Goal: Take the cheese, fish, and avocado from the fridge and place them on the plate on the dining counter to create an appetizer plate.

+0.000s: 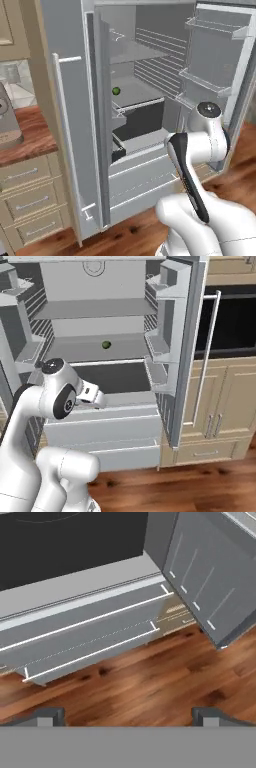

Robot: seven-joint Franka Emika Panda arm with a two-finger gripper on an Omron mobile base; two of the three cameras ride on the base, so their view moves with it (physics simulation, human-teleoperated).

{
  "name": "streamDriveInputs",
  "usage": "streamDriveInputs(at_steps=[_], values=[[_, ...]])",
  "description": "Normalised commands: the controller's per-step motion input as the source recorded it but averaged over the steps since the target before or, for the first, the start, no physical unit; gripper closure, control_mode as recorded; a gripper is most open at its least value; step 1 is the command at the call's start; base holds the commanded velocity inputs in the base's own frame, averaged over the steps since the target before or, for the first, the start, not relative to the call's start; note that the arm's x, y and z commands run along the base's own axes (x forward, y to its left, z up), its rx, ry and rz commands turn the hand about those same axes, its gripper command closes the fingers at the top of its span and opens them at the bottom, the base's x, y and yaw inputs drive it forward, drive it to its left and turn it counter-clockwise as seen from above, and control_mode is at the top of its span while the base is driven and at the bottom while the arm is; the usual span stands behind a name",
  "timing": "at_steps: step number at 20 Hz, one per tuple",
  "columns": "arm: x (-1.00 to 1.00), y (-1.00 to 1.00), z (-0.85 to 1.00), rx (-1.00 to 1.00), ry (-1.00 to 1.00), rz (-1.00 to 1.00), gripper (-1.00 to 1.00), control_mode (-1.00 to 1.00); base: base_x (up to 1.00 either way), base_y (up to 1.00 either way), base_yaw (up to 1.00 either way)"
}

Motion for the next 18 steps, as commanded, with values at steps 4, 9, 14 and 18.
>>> streamDriveInputs(at_steps=[4, 9, 14, 18], values=[[0.0, 0.0, 0.0, 0.0, 0.0, 0.0, -1.0, 1.0, 0.71, -0.28, 0.57], [0.0, 0.0, 0.0, 0.0, 0.0, 0.0, -1.0, 1.0, 0.76, -0.33, 0.47], [0.0, 0.0, 0.0, 0.0, 0.0, 0.0, -1.0, 1.0, 0.57, -0.33, 0.35], [0.0, -0.4, 0.12, 0.0, -0.14, 0.15, -1.0, -1.0, 0.0, 0.0, 0.0]])
